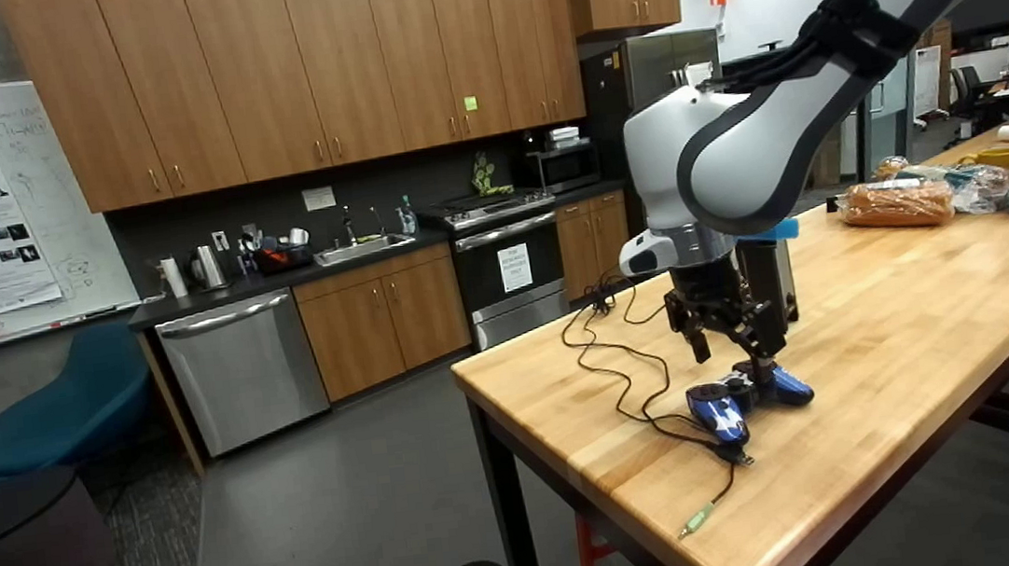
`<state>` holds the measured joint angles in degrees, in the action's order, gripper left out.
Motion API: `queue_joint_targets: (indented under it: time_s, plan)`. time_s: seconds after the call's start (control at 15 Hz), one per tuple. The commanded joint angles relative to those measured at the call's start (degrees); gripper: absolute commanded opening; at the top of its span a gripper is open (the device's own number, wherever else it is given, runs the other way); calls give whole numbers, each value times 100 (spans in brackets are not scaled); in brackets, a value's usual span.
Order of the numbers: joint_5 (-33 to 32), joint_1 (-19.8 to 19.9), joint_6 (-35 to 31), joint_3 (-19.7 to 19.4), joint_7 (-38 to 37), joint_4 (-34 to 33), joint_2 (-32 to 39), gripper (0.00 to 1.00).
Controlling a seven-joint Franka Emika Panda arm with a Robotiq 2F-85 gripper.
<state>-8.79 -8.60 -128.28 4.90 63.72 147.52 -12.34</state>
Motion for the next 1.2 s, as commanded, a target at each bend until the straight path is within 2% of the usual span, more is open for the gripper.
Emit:
queue_joint_targets:
  time_s: [0.0,0.2,0.47,0.6,0.67,0.73,0.8,0.93,1.13]
  plan:
    - [-4,16,-14,-67,-149,112,37,100]
    - [33,17,-60,-101,-163,168,136,100]
    - [48,25,-86,-111,-187,150,299,76]
    - [60,26,-85,-108,-185,132,347,95]
    - [57,28,-78,-103,-191,114,373,97]
    - [58,30,-73,-100,-194,106,394,96]
    - [58,31,-71,-97,-203,106,405,71]
    - [77,33,-82,-99,-204,125,401,69]
    - [74,51,-81,-109,-249,149,358,47]
